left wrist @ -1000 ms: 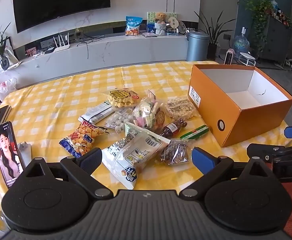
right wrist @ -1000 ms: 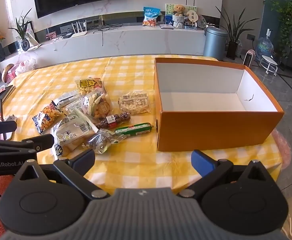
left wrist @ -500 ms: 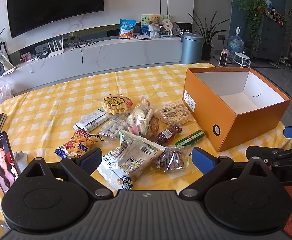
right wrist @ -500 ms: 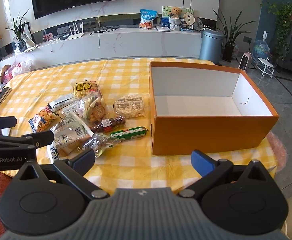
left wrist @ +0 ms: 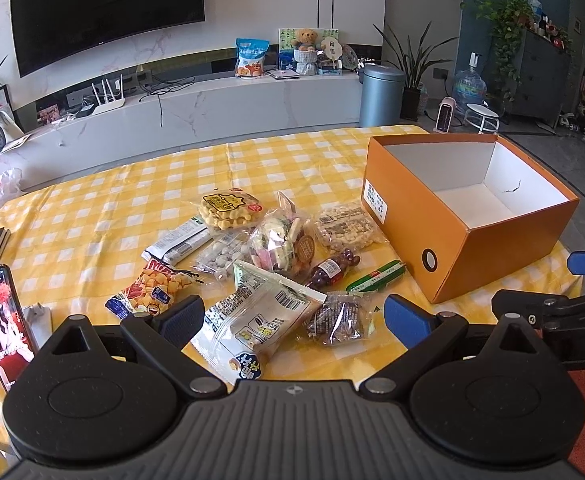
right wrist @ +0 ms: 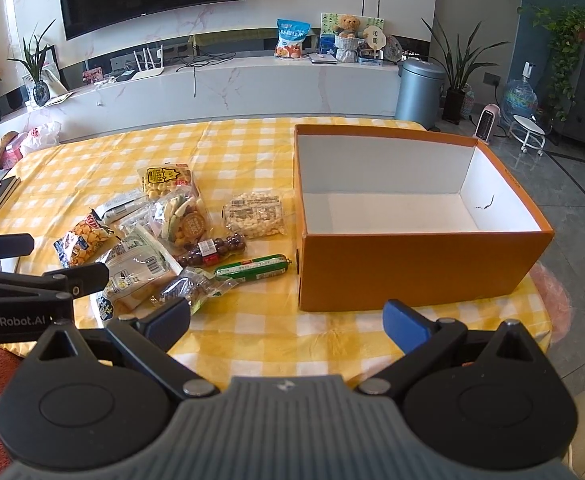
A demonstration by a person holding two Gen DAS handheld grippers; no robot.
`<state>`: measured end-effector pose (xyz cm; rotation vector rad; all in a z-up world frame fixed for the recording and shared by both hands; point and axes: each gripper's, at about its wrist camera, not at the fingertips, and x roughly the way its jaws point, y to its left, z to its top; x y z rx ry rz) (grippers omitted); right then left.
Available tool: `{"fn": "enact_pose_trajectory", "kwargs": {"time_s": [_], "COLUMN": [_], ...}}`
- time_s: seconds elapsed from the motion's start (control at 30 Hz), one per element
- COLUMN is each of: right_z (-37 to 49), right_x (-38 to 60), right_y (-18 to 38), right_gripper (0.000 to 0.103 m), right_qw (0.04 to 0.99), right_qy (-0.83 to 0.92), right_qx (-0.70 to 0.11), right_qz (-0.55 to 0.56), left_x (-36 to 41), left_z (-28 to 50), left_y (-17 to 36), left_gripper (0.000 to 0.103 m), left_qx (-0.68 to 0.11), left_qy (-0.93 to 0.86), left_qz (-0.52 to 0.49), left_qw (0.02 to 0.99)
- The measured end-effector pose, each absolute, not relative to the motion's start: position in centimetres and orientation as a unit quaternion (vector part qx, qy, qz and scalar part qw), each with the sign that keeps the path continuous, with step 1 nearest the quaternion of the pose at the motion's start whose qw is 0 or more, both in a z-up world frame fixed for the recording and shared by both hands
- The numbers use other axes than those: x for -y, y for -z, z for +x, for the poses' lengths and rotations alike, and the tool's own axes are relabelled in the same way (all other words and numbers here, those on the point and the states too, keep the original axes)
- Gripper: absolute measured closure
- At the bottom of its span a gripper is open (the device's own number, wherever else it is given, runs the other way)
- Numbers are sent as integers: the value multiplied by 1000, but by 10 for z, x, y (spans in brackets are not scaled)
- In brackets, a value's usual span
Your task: Organize snacks
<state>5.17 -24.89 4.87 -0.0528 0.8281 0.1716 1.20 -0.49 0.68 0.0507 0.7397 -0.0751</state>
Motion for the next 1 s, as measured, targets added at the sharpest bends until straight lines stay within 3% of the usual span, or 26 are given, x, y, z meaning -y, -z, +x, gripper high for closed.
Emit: {"fn": "enact_pose_trajectory", "kwargs": {"time_s": [1.0], "right_z": [51], "right_x": [248], "right_y": [-44], "right_gripper": [3], "right_qw": [908], "right_qy": [-86], "right_qx": [-410], "right_qz": [-23], "left_x": [7], "left_z": [11], "left_y": [-4], "left_gripper": [0], "left_qx": [-363], "left_qy": [37], "left_qz": [24], "left_qw": [931]}}
